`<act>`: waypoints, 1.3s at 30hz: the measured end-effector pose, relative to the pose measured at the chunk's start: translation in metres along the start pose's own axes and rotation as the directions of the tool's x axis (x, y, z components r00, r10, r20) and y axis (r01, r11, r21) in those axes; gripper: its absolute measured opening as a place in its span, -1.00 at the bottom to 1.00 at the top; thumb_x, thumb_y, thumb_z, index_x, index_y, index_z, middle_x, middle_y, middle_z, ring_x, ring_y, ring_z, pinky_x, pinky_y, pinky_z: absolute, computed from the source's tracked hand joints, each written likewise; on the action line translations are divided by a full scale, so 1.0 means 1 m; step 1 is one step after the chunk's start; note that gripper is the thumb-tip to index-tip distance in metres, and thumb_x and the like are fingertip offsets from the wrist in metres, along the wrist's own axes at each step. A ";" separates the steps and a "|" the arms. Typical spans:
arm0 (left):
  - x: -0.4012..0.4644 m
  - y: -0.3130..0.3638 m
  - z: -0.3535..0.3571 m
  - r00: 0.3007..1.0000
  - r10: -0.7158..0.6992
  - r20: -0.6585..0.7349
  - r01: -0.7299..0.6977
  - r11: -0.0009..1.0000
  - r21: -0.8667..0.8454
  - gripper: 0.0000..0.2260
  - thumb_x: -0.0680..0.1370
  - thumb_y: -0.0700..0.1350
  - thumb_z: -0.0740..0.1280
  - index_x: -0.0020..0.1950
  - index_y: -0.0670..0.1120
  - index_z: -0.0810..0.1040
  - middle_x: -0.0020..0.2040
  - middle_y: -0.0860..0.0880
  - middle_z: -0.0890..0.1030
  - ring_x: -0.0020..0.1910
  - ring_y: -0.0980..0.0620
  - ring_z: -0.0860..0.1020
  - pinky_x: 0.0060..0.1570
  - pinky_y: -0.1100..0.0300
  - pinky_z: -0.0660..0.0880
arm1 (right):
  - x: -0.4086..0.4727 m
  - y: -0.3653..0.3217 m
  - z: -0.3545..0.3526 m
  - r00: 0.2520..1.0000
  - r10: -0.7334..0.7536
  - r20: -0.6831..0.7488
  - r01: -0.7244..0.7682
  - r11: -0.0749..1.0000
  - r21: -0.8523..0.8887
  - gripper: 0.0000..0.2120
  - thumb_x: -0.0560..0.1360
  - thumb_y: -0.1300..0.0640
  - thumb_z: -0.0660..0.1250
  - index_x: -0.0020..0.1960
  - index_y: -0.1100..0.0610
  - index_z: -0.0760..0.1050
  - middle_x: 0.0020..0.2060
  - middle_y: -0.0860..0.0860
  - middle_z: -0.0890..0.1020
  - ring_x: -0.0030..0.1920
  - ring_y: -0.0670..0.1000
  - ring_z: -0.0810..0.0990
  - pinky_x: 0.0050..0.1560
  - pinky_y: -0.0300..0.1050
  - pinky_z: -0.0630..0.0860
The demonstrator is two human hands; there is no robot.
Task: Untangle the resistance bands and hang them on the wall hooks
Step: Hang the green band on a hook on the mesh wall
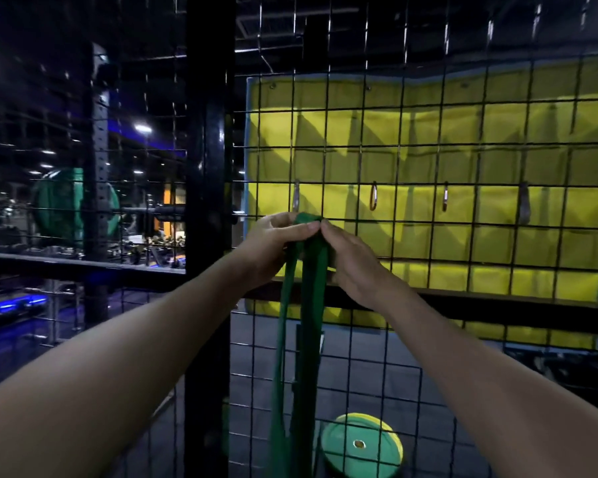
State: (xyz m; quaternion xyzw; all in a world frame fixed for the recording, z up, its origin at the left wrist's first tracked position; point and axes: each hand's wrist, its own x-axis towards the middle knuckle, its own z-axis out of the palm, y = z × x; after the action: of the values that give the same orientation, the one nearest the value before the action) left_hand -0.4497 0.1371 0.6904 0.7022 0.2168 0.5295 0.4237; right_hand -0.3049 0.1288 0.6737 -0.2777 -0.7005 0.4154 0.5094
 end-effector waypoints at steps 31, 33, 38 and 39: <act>0.059 -0.034 -0.082 0.985 0.163 0.062 -0.161 0.712 0.683 -0.87 0.50 -0.18 0.35 0.02 -0.16 0.61 -0.15 0.12 0.59 -0.21 0.30 0.56 -0.19 0.48 0.45 | 0.095 0.017 -0.024 0.980 -0.139 -0.146 0.025 0.802 -0.597 -0.93 0.44 0.11 0.41 -0.22 -0.01 0.59 -0.21 -0.06 0.61 -0.12 -0.10 0.53 -0.09 -0.20 0.40; 0.061 -0.032 -0.079 0.973 0.229 0.039 -0.180 0.636 0.750 -0.84 0.51 -0.14 0.35 0.07 -0.14 0.59 -0.15 0.13 0.51 -0.22 0.25 0.51 -0.27 0.55 0.41 | 0.104 0.017 -0.023 0.969 -0.165 -0.187 0.035 0.832 -0.554 -0.94 0.45 0.13 0.39 -0.19 0.07 0.61 -0.23 -0.06 0.60 -0.13 -0.10 0.52 -0.12 -0.22 0.38; 0.068 -0.039 -0.073 0.944 0.309 -0.113 -0.143 0.693 0.706 -0.85 0.50 -0.13 0.37 0.04 -0.12 0.60 -0.11 0.05 0.53 -0.20 0.18 0.49 -0.29 0.52 0.42 | 0.115 0.016 -0.022 0.953 -0.195 -0.231 0.058 0.869 -0.491 -0.83 0.45 0.14 0.40 -0.09 0.26 0.62 -0.15 0.05 0.63 -0.05 -0.02 0.54 -0.07 -0.18 0.37; 0.069 -0.040 -0.072 0.940 0.308 -0.150 -0.133 0.732 0.668 -0.87 0.50 -0.14 0.37 0.01 -0.13 0.60 -0.10 0.02 0.56 -0.21 0.17 0.49 -0.31 0.47 0.43 | 0.115 0.015 -0.022 0.953 -0.195 -0.234 0.058 0.871 -0.488 -0.84 0.45 0.15 0.40 -0.10 0.26 0.62 -0.14 0.05 0.63 -0.04 -0.02 0.53 -0.04 -0.17 0.35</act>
State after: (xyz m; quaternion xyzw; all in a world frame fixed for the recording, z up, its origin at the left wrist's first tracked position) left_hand -0.4872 0.2377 0.7019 0.7530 0.3527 0.5526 0.0572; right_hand -0.3226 0.2368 0.7193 -0.4024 -0.7199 0.1535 0.5443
